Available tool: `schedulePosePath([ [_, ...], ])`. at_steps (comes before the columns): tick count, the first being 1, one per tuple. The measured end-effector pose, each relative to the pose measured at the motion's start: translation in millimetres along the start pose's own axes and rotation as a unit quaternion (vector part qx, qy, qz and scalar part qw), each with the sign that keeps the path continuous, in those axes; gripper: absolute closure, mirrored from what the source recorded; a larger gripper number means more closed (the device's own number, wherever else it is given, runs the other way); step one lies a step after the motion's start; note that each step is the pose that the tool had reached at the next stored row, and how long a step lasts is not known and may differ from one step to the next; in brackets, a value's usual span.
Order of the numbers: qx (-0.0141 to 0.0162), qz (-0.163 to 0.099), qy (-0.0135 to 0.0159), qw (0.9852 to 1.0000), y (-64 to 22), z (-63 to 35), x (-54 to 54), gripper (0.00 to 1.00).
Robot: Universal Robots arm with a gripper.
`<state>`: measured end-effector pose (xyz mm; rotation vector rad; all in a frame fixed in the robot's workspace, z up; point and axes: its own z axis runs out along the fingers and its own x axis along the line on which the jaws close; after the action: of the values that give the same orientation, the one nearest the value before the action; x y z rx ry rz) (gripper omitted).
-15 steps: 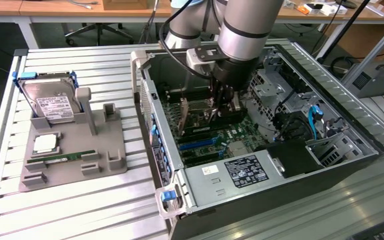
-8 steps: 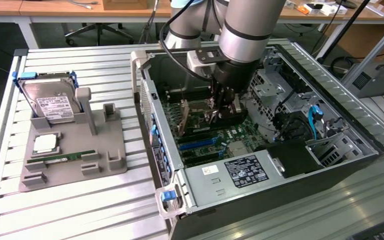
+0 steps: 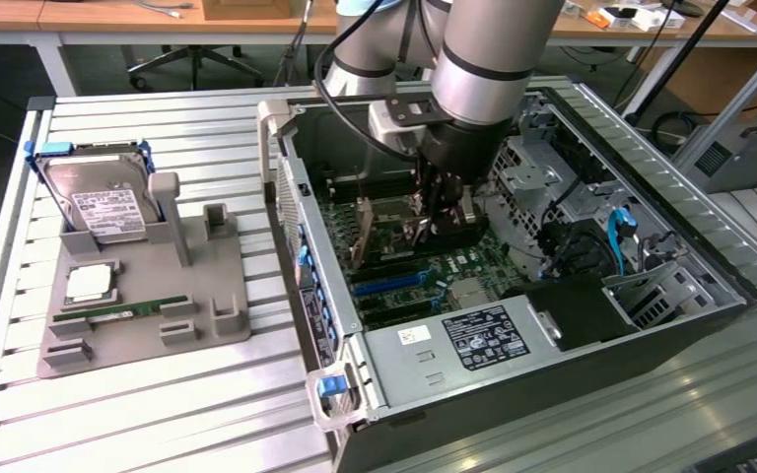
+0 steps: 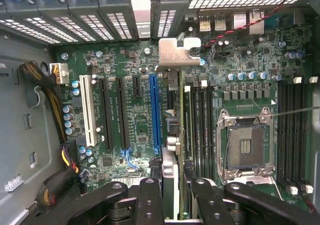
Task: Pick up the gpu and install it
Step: 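Insert the gpu into the slot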
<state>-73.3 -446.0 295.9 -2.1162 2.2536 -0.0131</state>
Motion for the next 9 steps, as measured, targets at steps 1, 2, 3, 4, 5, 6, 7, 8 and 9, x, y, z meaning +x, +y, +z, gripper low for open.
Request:
schedulePosePath([
  [1, 0.0000, 0.000, -0.0001, 1.0000, 0.0, 0.2, 0.2, 0.73],
  [2, 0.0000, 0.000, 0.0000, 1.0000, 0.1, 0.3, 0.3, 0.73],
  [3, 0.0000, 0.000, 0.0000, 1.0000, 0.2, 0.3, 0.5, 0.73],
  [4, 0.0000, 0.000, 0.0000, 1.0000, 0.3, 0.4, 0.7, 0.73],
  [5, 0.0000, 0.000, 0.0000, 1.0000, 0.4, 0.4, 0.9, 0.73],
  [6, 0.0000, 0.000, 0.0000, 1.0000, 0.8, 0.5, 1.2, 0.73],
  [7, 0.0000, 0.000, 0.0001, 1.0000, 1.0, 0.5, 1.5, 0.73],
  [8, 0.0000, 0.000, 0.0000, 1.0000, 1.2, 0.6, 1.8, 0.73],
  [9, 0.0000, 0.000, 0.0000, 1.0000, 1.4, 0.6, 2.3, 0.73],
])
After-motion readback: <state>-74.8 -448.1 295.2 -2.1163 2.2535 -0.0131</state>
